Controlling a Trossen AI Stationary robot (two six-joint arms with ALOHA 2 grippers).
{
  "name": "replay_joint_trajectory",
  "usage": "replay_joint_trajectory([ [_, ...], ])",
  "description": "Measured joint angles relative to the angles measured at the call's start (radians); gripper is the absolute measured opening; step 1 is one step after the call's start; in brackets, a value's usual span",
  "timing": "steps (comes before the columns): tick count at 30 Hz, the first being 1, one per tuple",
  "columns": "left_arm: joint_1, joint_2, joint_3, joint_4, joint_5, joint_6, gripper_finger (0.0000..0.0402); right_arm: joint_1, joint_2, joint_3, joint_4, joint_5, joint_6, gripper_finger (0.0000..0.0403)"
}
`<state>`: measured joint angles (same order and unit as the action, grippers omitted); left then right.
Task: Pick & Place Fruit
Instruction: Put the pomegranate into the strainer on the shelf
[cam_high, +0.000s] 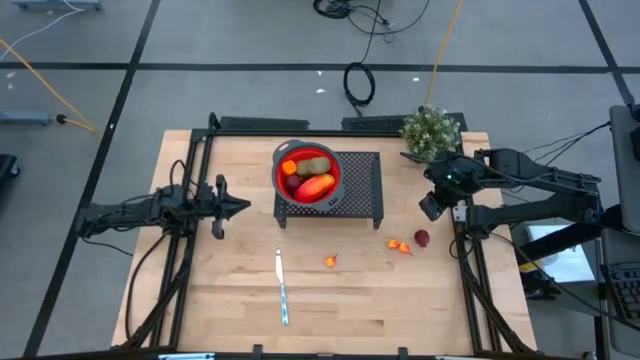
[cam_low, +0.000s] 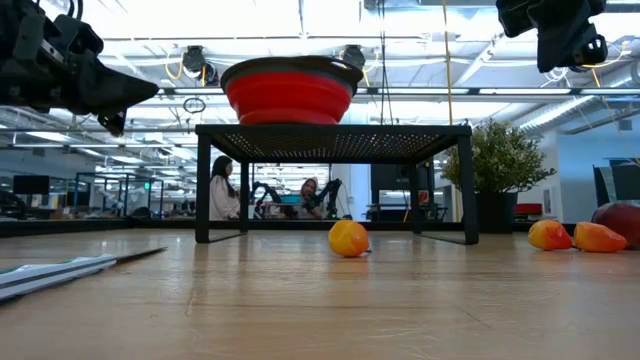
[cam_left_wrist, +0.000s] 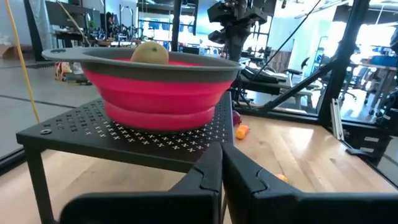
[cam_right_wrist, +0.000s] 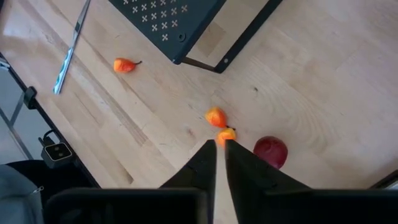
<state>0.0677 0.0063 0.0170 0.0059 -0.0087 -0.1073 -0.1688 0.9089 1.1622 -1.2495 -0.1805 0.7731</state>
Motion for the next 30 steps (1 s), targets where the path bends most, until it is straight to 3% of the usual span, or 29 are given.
replay_joint_trajectory([
  [16, 0.0, 0.0, 0.0, -0.001, -0.001, 0.077, 0.0021, 0.0, 0.0, 0.0, -0.059, 0.001, -0.032, 0.019],
  [19, 0.0, 0.0, 0.0, -0.002, -0.001, 0.077, 0.0021, 0.0, 0.0, -0.001, -0.083, 0.05, -0.036, 0.0215],
  [24, 0.0, 0.0, 0.0, -0.002, -0.001, 0.078, 0.0021, 0.0, 0.0, -0.01, -0.093, 0.16, -0.03, 0.0243],
  [30, 0.0, 0.0, 0.0, -0.002, -0.001, 0.078, 0.0021, 0.0, 0.0, -0.07, -0.094, 0.11, 0.005, 0.0256],
])
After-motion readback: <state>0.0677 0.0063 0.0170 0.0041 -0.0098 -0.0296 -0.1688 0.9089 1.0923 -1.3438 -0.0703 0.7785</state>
